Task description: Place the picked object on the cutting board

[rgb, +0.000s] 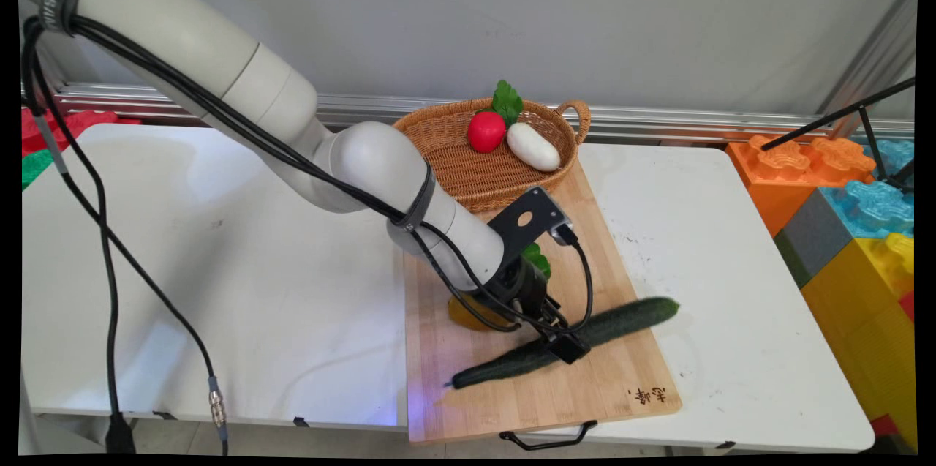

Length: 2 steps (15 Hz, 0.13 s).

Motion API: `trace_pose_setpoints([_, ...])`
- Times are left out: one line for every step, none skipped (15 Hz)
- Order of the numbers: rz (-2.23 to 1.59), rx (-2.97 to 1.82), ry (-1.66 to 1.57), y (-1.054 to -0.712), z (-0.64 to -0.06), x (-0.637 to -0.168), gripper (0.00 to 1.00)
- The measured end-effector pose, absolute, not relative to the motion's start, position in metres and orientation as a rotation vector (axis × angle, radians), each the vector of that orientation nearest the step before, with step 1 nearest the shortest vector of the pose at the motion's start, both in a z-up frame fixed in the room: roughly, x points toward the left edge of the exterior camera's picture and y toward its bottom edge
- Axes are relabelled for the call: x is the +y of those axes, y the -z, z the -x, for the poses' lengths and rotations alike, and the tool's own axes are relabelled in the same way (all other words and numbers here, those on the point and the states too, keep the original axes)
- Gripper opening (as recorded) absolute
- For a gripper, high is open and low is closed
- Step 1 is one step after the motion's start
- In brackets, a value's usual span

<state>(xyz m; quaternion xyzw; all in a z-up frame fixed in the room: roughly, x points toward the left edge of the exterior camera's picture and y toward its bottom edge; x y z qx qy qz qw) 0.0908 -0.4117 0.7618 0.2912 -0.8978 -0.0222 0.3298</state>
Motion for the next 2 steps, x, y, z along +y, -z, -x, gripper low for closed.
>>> trace_pose_setpoints([-0.760,-2.347,0.059,-0.7628,-0.0906,-0.4118,1.00])
trace_pose_setpoints([-0.756,-2.345,0.059,-0.7671,-0.0902,-0.4121,1.00])
